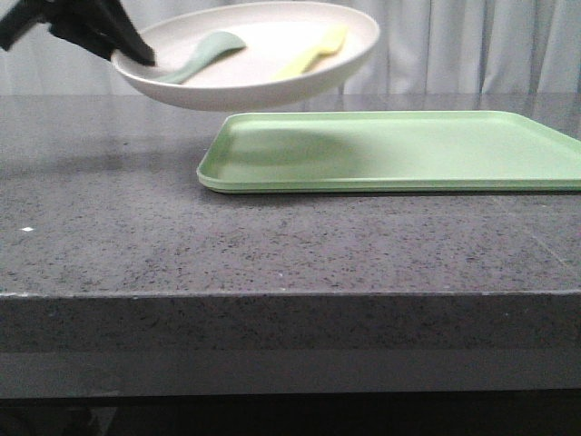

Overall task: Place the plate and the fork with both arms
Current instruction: 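Lift the white plate with the left gripper and carry it over the tray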

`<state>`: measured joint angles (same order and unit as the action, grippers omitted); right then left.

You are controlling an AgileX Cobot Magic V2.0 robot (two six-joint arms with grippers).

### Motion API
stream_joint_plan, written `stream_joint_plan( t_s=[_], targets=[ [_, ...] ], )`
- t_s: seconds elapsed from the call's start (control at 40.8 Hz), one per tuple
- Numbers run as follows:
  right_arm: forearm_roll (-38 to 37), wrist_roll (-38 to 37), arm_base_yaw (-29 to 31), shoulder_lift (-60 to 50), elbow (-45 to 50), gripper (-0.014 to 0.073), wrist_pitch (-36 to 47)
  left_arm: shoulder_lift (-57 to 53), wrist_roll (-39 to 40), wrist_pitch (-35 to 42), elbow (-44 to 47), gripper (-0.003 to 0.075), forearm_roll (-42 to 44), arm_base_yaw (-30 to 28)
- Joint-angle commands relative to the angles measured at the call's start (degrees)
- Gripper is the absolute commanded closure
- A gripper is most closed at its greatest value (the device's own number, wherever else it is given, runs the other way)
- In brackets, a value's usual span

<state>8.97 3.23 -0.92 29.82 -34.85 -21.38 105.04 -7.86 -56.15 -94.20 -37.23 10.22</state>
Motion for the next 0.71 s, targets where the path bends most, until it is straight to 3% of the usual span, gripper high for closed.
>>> stream_joint_plan(
  t_s=[0.0,0.343,0.686],
  targets=[
    [0.2,0.5,0.1,0.5,-2.0,-0.005,4.4,2.0,3.9,1.6,-7.2,0.0738,-2.2,4.1],
    [0.2,0.5,0.1,0.5,-2.0,-0.005,4.4,18.2,13.1,-0.1,-28.1,0.0738,-2.2,11.8],
    [0.2,0.5,0.1,0.5,-2.0,-0.005,4.4,21.5,14.1,-0.3,-30.9,0.0736,-1.3,13.2]
  ],
)
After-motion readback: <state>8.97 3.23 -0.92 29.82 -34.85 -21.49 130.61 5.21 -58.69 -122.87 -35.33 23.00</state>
